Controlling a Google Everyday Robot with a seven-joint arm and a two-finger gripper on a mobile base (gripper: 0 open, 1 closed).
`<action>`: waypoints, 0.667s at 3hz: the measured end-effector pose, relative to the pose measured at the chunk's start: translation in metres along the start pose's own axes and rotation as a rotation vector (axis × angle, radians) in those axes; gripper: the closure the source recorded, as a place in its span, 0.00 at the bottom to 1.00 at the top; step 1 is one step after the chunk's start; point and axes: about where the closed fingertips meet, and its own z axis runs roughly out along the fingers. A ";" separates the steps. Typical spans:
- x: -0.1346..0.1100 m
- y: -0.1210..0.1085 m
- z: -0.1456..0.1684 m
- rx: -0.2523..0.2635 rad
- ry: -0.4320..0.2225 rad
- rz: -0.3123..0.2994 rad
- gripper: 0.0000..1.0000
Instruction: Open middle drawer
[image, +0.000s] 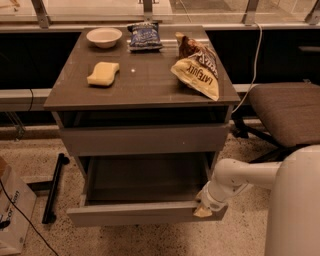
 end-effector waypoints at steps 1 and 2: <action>0.012 0.020 0.001 -0.067 0.028 -0.020 0.63; 0.033 0.049 0.002 -0.140 0.049 -0.009 0.32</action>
Offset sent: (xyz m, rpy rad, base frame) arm -0.1498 -0.0568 -0.0143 -0.0234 0.3369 0.1019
